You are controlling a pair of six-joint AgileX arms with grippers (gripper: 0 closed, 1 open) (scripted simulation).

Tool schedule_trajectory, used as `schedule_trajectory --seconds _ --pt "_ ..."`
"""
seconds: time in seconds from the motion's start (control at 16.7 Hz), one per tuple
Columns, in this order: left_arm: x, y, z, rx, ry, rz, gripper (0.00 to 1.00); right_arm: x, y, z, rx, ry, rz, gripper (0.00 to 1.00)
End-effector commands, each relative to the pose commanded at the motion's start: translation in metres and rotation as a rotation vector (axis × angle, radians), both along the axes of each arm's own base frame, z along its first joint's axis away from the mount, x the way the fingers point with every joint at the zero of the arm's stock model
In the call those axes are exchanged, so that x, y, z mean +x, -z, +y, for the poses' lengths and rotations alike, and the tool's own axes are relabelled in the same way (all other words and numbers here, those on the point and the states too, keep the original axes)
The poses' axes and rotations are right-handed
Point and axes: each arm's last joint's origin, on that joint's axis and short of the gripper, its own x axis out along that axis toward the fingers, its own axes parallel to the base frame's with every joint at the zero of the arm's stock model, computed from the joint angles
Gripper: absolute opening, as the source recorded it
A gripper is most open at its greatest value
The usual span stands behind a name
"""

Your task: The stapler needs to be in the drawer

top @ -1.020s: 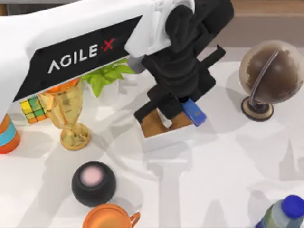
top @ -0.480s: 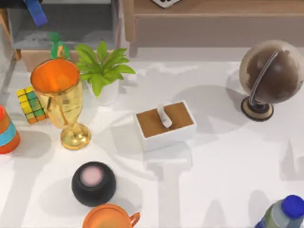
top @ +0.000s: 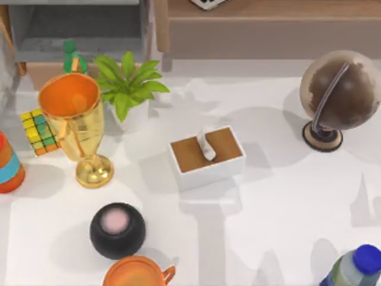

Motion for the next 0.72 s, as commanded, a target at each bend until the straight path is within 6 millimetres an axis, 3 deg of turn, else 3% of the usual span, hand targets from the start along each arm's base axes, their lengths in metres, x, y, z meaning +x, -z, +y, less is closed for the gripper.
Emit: schedule_trajectory --seconds 0.18,0.36,0.48,0.72 --pt "0.006 0.044 0.037 -0.05 0.101 0.088 0.0 0.0 0.0 0.0 0.0 0.0 0.0 1.0" --pt "0.008 0.077 0.049 -0.114 0.198 0.164 0.0 0.0 0.0 0.0 0.0 0.0 0.0 1.0" --pt "0.008 0.089 0.05 -0.145 0.238 0.202 0.0 0.0 0.0 0.0 0.0 0.0 0.0 1.0" --pt "0.007 0.092 0.05 -0.152 0.248 0.212 0.0 0.0 0.0 0.0 0.0 0.0 0.0 1.0"
